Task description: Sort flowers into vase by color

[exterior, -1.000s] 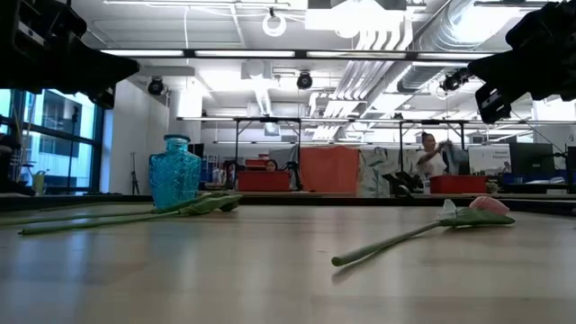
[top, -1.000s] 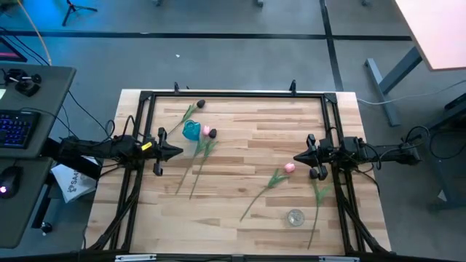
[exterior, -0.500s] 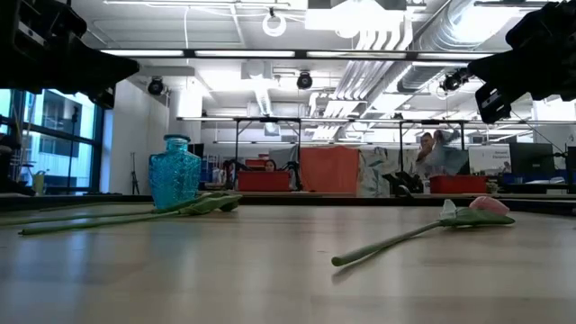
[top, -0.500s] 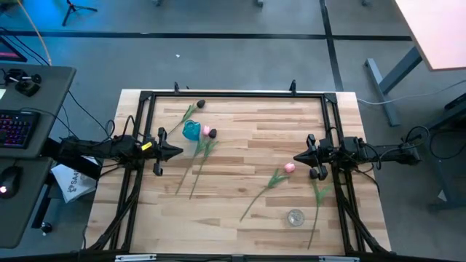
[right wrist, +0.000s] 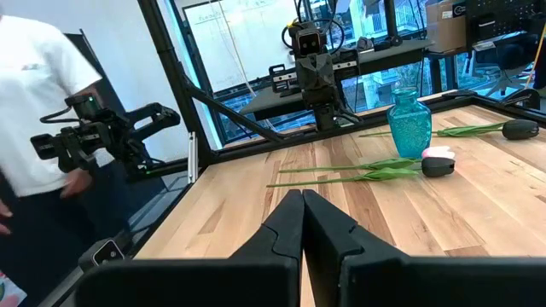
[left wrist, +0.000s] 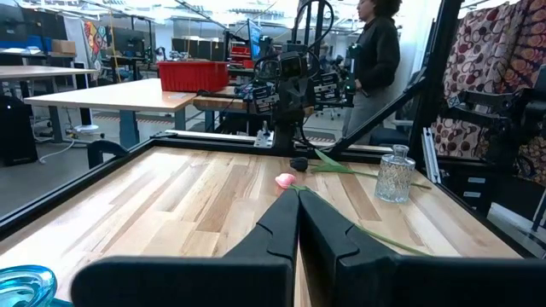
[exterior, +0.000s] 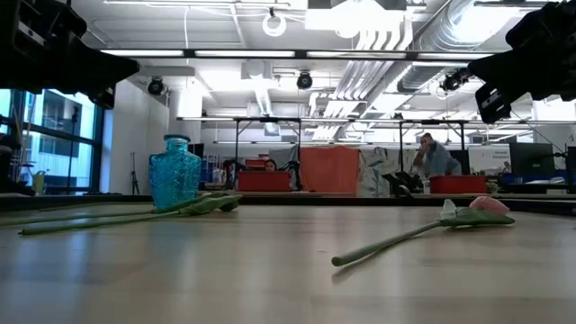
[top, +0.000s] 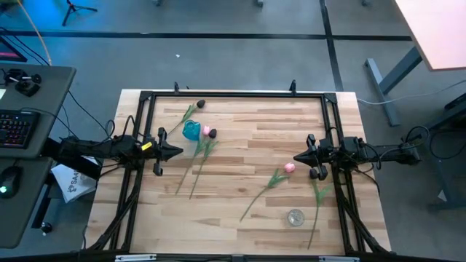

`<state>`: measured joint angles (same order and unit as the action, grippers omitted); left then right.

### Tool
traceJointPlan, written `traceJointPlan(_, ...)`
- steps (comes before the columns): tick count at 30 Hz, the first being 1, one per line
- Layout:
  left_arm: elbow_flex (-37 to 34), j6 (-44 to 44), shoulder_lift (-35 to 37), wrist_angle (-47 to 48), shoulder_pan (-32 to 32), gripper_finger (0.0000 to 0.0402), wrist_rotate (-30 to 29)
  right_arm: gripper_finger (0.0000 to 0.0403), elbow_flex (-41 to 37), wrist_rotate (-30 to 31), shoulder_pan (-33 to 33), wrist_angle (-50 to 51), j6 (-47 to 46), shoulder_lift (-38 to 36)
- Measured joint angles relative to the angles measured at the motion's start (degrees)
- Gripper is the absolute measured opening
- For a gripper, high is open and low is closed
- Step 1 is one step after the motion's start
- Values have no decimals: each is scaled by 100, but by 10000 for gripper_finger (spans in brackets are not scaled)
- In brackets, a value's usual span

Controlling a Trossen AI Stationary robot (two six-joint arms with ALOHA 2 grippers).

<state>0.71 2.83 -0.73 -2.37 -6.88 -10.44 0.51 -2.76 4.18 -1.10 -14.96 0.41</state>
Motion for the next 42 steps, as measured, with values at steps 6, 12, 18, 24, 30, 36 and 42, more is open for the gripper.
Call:
traceJointPlan(6,2,2,-2,0,-2,0,-2,0,1,0,0,0,0,0)
traceJointPlan(12,0,1,0,0,0,0,0,0,0,0,1,0,0,1)
traceJointPlan(18,0,0,0,0,0,0,0,0,2,0,1,-2,0,1)
traceJointPlan(24,0,0,-2,0,-1,0,-2,0,1,0,1,-1,0,0)
traceJointPlan(30,0,0,-2,0,-2,0,0,0,1,-1,0,-1,0,0)
traceJointPlan(36,0,0,-2,0,0,0,-2,0,0,113,-1,-197,-136,4)
traceJointPlan(42,1,0,-2,0,-1,0,0,0,0,1156,-1,-2543,-2844,19)
